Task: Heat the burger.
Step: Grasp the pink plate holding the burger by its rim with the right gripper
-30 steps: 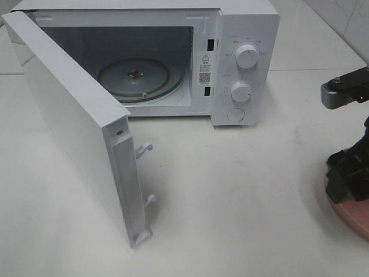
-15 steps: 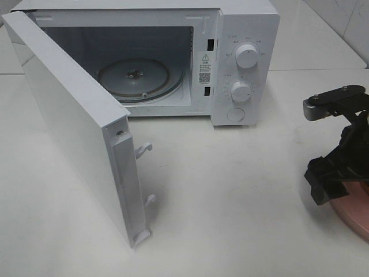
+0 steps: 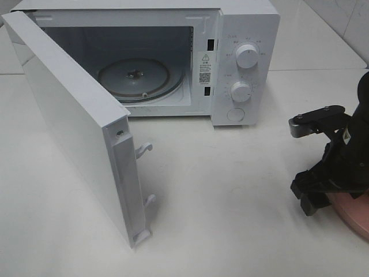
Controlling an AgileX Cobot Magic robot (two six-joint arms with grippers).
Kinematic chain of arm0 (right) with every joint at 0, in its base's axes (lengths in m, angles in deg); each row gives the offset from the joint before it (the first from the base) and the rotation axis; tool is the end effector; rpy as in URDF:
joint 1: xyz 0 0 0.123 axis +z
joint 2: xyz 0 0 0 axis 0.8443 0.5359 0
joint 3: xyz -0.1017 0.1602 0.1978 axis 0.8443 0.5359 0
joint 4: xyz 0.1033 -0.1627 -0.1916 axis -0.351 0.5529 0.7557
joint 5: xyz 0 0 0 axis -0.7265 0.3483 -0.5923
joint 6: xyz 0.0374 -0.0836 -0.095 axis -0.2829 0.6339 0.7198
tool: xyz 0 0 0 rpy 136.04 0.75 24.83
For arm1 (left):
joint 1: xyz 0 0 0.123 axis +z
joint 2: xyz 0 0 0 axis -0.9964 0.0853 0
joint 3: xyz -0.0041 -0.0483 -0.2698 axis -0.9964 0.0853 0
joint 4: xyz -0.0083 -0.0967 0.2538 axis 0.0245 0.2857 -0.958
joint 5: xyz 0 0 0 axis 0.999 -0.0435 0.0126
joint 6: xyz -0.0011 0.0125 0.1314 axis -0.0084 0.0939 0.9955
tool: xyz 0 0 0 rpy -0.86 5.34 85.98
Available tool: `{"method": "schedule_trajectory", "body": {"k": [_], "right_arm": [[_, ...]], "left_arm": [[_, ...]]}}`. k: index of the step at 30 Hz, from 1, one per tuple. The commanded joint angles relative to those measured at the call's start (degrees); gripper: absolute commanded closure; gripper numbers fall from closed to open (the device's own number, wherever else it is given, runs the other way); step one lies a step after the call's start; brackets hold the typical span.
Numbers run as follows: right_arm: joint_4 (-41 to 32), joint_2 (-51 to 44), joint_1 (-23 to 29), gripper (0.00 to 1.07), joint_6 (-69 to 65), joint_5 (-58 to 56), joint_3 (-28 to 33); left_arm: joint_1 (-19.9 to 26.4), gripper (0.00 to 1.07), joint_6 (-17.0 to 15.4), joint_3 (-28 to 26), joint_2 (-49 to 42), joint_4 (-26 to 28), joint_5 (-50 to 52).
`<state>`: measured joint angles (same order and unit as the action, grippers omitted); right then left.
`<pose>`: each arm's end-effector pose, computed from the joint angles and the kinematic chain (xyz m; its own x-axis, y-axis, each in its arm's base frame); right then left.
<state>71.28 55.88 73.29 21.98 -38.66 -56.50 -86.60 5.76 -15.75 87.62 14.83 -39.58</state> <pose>0.2656 0.0663 0.0716 -0.9614 -0.2189 -0.1669 -0.2132 0.9756 -0.0517 0.0550 -0.0263 0.2740 -0.4472 -0.0163 -0.8943 0.1813 0.9774 -0.1085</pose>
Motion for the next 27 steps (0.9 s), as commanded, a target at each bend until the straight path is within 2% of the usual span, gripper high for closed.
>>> {"method": "schedule_trajectory", "body": {"k": [1,8,13,15,16,17,18,19,20,21,22,23,24,25,27], "right_arm": [[1.89,2.18,-0.34,0.26,-1.32,1.38,0.23],[2.92,5.1,-0.34,0.28,-1.95,1.72,0.23],[3.38,5.27,-0.34,0.37,-2.92,1.78,0.23],[5.39,5.27,-0.34,0.5,-5.1,1.38,0.23],[5.39,5.27,-0.34,0.5,-5.1,1.38,0.23],[6.7,5.27,-0.34,0.62,-6.88,1.03,0.23],[6.7,5.27,-0.34,0.62,-6.88,1.03,0.23],[7.62,5.27,-0.34,0.75,-7.73,1.03,0.29],[7.85,5.27,-0.34,0.82,-7.73,1.09,0.52],[7.85,5.27,-0.34,0.82,-7.73,1.09,0.52],[7.91,5.27,-0.34,0.92,-7.73,1.49,1.15],[7.91,5.27,-0.34,0.97,-7.73,1.72,1.55],[7.91,5.27,-0.34,0.97,-7.73,1.72,1.55],[7.96,5.27,-0.34,1.04,-7.73,2.58,2.06],[7.96,5.27,-0.34,1.06,-7.73,2.75,2.23]], "left_arm": [[-0.11,0.07,0.17,-0.06,-0.92,0.17,0.52],[-0.11,0.07,0.17,-0.06,-0.92,0.17,0.52],[-0.11,0.07,0.17,-0.06,-0.92,0.17,0.52],[-0.11,0.07,0.17,-0.06,-0.92,0.17,0.52],[-0.11,0.07,0.17,-0.06,-0.92,0.17,0.52],[-0.11,0.07,0.17,-0.06,-0.92,0.17,0.52],[-0.11,0.07,0.17,-0.06,-0.92,0.17,0.52],[-0.11,0.07,0.17,-0.06,-0.92,0.17,0.52],[-0.11,0.07,0.17,-0.06,-0.92,0.17,0.52],[-0.11,0.07,0.17,-0.06,-0.92,0.17,0.52],[-0.11,0.07,0.17,-0.06,-0.92,0.17,0.52],[-0.11,0.07,0.17,-0.06,-0.92,0.17,0.52],[-0.11,0.07,0.17,-0.06,-0.92,0.17,0.52],[-0.11,0.07,0.17,-0.06,-0.92,0.17,0.52],[-0.11,0.07,0.17,-0.06,-0.92,0.17,0.52]]}}
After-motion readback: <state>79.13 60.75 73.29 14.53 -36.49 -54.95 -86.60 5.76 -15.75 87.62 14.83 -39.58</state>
